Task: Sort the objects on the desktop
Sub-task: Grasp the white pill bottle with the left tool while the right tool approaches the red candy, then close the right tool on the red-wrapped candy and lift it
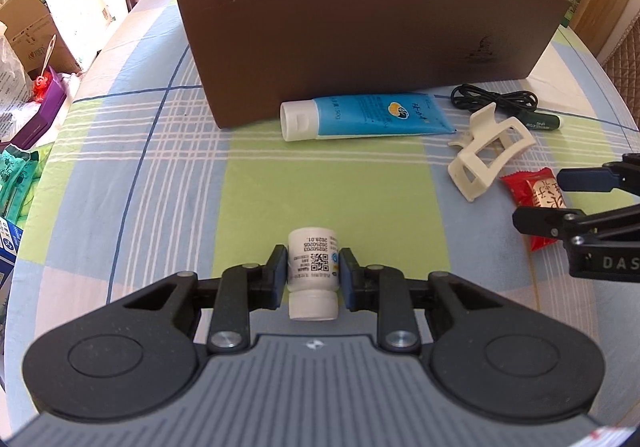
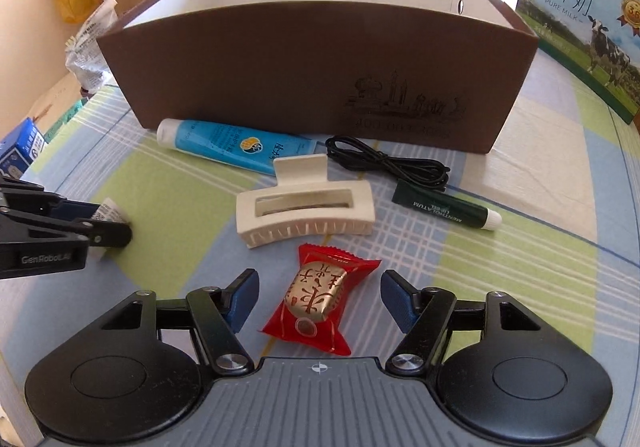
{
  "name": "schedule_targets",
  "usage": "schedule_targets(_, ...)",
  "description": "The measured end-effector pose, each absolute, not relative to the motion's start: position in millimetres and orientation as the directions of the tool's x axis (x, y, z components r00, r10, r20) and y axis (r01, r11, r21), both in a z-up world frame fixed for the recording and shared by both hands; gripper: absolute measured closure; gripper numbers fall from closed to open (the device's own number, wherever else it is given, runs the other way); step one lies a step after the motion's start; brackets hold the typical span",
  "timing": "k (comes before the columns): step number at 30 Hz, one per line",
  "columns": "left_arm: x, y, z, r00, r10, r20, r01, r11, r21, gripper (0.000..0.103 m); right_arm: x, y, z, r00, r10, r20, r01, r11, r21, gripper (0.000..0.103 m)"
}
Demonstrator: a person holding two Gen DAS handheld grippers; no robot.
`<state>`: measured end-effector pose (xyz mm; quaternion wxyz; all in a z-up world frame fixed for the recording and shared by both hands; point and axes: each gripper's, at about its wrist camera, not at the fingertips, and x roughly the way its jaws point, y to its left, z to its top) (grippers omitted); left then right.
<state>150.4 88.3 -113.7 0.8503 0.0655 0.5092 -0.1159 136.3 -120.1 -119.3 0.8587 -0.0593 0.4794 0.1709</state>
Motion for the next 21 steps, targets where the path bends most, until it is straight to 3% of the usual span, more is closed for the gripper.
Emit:
schedule_targets(11,149.6,86.2,-112.8,0.464,-0.125,-0.877,0.268,0.963,0.004,0.080,137.1,-129.3,-126.4,0.486,0.209,-0.848,-0.353,0.935,0.028,0.076)
schedule_targets(21,140.5,74.7,-113.8,0.460,-0.155,-0.874,0.318,0.948,0.000,0.080,124.8,-135.6,-125.7,0.486,0.227,-0.844,-0.370,0.928,0.037,0.077)
